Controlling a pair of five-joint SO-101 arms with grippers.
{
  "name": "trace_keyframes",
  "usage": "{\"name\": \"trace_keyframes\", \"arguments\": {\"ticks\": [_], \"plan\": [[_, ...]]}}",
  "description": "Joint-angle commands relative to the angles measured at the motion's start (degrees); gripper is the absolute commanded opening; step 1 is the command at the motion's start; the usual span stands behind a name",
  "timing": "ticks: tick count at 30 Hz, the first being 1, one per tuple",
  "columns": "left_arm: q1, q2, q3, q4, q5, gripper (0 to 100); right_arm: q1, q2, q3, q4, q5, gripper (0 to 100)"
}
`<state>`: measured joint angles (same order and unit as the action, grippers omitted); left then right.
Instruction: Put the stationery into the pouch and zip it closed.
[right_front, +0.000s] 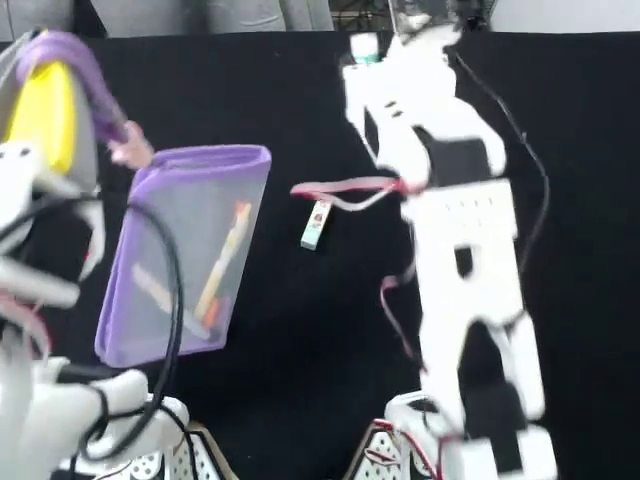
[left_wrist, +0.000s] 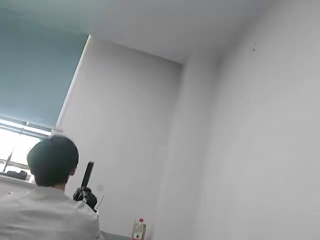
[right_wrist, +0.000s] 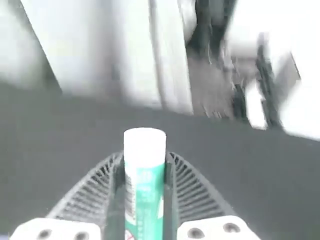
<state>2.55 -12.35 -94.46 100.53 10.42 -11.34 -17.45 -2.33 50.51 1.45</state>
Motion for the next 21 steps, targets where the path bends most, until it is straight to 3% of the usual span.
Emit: {"name": "trace_keyframes", "arguments": {"ticks": [1,7,14,21], "plan": [[0.66,-2.81,-0.84,0.18,0.44,3,-4.75,-8.48,5.32,-5.19,-6.33,1.1],[0.66,-4.13,-0.84,0.26,0.44,3,-11.25,-23.96,28.62,-20.22,-12.13,1.1],[0.66,-3.96,-0.84,0.26,0.53,3,-22.95,-47.78,61.58,-54.59,-11.78,1.1],[0.66,-3.52,-0.84,0.26,0.53,3,-35.25,-52.26,65.45,-56.35,-8.79,1.1]]}}
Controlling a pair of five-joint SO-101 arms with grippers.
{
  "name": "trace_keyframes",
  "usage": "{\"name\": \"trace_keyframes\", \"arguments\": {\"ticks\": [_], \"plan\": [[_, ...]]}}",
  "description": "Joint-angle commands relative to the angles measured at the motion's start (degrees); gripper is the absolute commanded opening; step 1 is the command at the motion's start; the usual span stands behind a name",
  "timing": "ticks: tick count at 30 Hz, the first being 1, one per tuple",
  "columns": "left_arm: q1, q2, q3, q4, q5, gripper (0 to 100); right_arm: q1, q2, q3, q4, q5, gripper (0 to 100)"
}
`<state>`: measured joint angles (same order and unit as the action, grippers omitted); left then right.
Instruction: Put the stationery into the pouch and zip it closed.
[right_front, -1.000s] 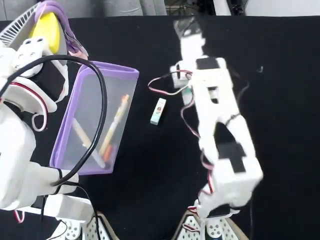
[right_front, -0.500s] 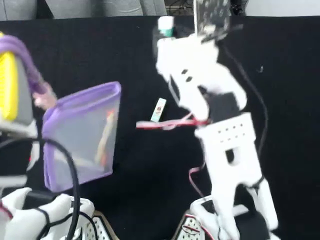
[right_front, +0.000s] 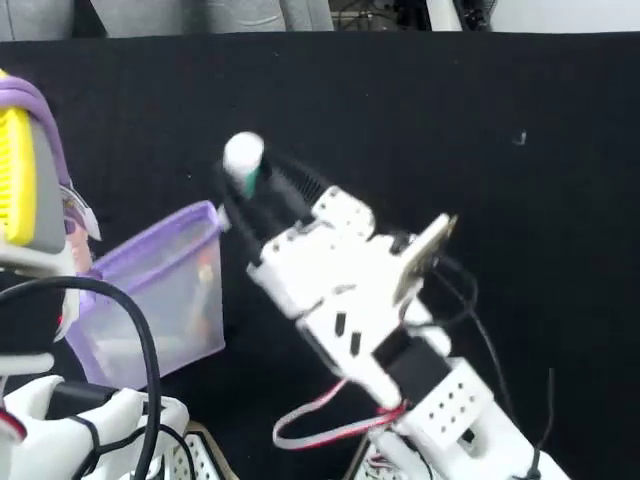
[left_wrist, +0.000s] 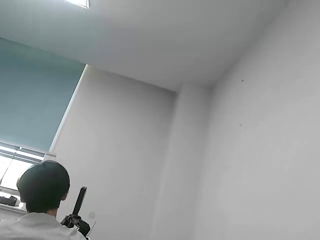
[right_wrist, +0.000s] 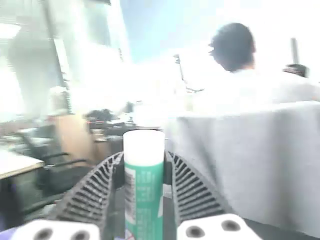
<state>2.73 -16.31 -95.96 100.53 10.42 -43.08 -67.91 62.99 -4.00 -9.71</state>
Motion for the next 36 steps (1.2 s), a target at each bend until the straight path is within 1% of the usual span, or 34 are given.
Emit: {"name": "trace_keyframes", "arguments": {"ticks": [1,5,11,16,18,22,25,28,36], "plan": [[0.48,0.44,0.66,0.26,0.53,3,-4.48,-1.80,0.13,-1.85,3.52,1.1],[0.48,0.44,0.66,0.26,0.53,3,-6.68,-2.24,-0.84,-2.81,5.19,1.1],[0.40,0.44,0.75,0.26,0.53,3,-8.18,-1.63,-1.54,-11.78,5.98,1.1],[0.40,0.44,0.75,0.35,0.53,3,-8.35,-1.27,-1.27,-14.15,5.63,1.1],[0.40,0.44,0.75,0.35,0.53,3,-8.97,0.92,-1.63,-14.59,5.63,1.1],[0.40,0.35,0.75,0.35,0.53,3,-13.45,7.60,-2.77,-16.35,5.63,1.1],[0.40,0.44,0.75,0.35,0.53,3,-15.47,12.35,-3.21,-16.88,5.63,1.1],[0.40,0.26,0.75,0.35,0.53,3,-15.56,15.16,-2.59,-20.13,5.63,1.1],[0.40,-0.18,0.75,0.35,0.53,3,-14.95,14.99,-3.30,-21.54,5.98,1.1]]}}
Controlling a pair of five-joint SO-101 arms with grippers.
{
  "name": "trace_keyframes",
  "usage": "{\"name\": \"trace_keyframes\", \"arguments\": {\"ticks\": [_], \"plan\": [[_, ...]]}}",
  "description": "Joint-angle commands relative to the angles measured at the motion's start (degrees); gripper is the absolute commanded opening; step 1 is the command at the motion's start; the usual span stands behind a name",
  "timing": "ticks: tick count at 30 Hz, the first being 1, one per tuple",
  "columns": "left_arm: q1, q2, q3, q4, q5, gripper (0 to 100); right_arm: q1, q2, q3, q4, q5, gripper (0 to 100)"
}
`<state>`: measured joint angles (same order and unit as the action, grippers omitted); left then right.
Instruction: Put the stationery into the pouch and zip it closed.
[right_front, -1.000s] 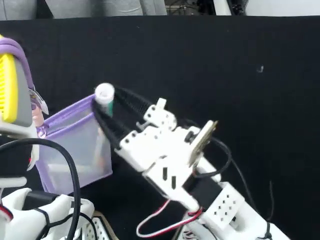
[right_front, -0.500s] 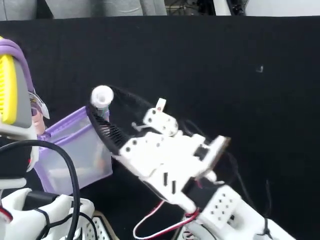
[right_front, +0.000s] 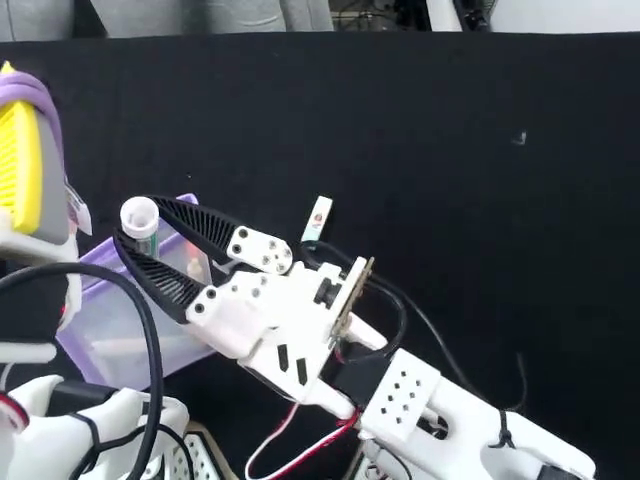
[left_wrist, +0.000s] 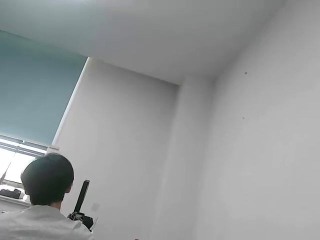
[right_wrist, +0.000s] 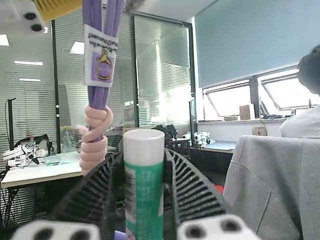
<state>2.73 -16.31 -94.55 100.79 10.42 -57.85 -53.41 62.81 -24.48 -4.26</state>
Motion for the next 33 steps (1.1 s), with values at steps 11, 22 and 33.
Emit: {"name": "trace_keyframes", "arguments": {"ticks": [11,22,33], "plan": [[0.40,-0.26,-0.66,0.09,0.53,3,2.37,-2.95,-3.91,-1.49,0.62,1.1],[0.31,-0.26,-0.66,0.18,0.53,3,7.56,2.68,-5.23,-3.25,0.18,1.1],[0.31,-0.26,-0.66,0.18,0.35,3,3.52,8.92,-3.82,-4.13,-6.33,1.1]]}}
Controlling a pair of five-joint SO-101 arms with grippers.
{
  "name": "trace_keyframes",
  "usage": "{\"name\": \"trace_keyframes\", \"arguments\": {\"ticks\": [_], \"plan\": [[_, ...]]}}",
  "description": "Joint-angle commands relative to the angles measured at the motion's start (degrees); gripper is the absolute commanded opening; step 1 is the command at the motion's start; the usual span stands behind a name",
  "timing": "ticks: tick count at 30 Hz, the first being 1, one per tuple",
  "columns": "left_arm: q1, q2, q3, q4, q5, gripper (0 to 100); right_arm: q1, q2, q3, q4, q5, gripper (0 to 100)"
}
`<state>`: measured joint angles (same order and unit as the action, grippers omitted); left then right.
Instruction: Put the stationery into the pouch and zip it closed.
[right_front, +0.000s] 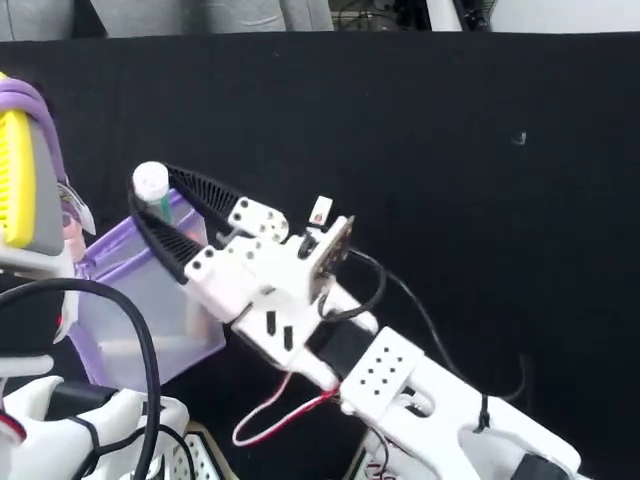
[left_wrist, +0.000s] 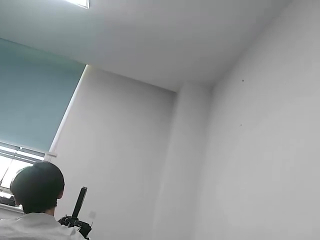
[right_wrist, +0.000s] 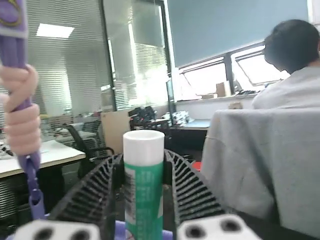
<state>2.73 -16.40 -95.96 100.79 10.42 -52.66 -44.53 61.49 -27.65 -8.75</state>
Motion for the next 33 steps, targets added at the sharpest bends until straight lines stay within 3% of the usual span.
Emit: {"name": "trace_keyframes", "arguments": {"ticks": [1,6,12,15,23,27,30,33], "plan": [[0.31,-0.18,0.75,0.18,0.35,3,-2.11,0.04,-1.71,-0.97,-2.20,1.2],[0.22,-0.18,0.75,0.18,0.26,3,-5.19,0.04,1.71,2.29,-2.73,4.4],[0.04,-0.18,0.75,0.18,0.26,3,-9.58,-3.47,1.45,8.88,-2.29,29.3],[0.13,-0.18,0.75,0.18,0.26,3,-9.32,-7.78,1.54,10.90,-2.29,33.9],[0.22,-0.18,0.75,0.18,0.26,3,-0.97,-22.55,1.36,20.04,4.92,33.9],[0.04,-0.18,0.75,0.18,0.26,3,5.27,-26.07,-1.10,32.44,9.93,33.9],[0.04,-0.18,0.75,0.18,0.26,3,10.99,-25.63,-3.03,44.57,10.20,33.9],[0.22,-0.18,0.75,0.18,0.35,3,18.55,-23.96,-2.33,49.41,8.88,33.9]]}}
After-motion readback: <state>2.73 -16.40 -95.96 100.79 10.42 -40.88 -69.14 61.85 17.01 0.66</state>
